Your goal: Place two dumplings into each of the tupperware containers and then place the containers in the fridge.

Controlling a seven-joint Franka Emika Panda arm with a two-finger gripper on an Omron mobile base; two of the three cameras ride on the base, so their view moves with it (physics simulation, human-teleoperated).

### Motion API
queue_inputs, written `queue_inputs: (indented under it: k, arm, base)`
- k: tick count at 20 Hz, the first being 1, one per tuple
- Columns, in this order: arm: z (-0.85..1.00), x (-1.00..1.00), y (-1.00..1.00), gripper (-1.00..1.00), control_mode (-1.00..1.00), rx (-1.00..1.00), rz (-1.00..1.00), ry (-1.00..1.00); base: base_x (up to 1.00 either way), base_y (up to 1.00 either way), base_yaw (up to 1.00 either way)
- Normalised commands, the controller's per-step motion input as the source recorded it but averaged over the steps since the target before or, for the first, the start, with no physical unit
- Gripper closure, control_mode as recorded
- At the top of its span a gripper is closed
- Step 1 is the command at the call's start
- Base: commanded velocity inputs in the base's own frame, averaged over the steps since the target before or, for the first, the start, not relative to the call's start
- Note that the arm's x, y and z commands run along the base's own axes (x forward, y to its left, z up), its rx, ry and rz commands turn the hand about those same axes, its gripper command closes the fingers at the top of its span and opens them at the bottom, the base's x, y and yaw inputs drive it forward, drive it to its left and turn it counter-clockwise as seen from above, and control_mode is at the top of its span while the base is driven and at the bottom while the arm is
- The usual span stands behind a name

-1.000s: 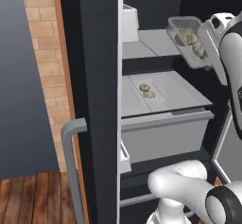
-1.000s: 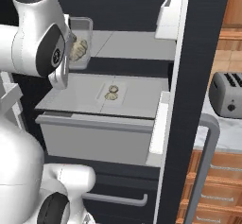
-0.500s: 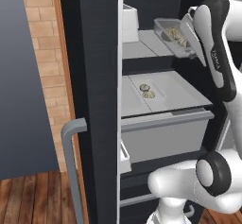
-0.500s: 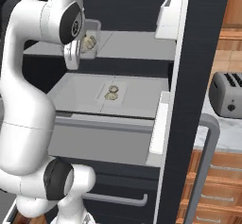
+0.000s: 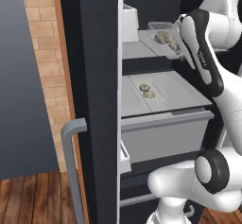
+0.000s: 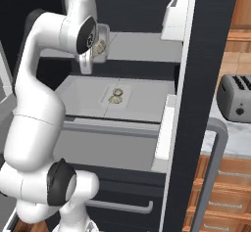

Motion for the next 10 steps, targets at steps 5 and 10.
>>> queue_inputs:
  k: [5,10]
  arm:
    - [0.0,0.75,0.0,1.0,-1.0,0.04,0.0,-0.08]
    - [0.0,0.76,0.0,1.0,-1.0,0.0,0.01,0.01]
  base:
    - [0.0,0.0,0.0]
    - [0.0,0.0,0.0]
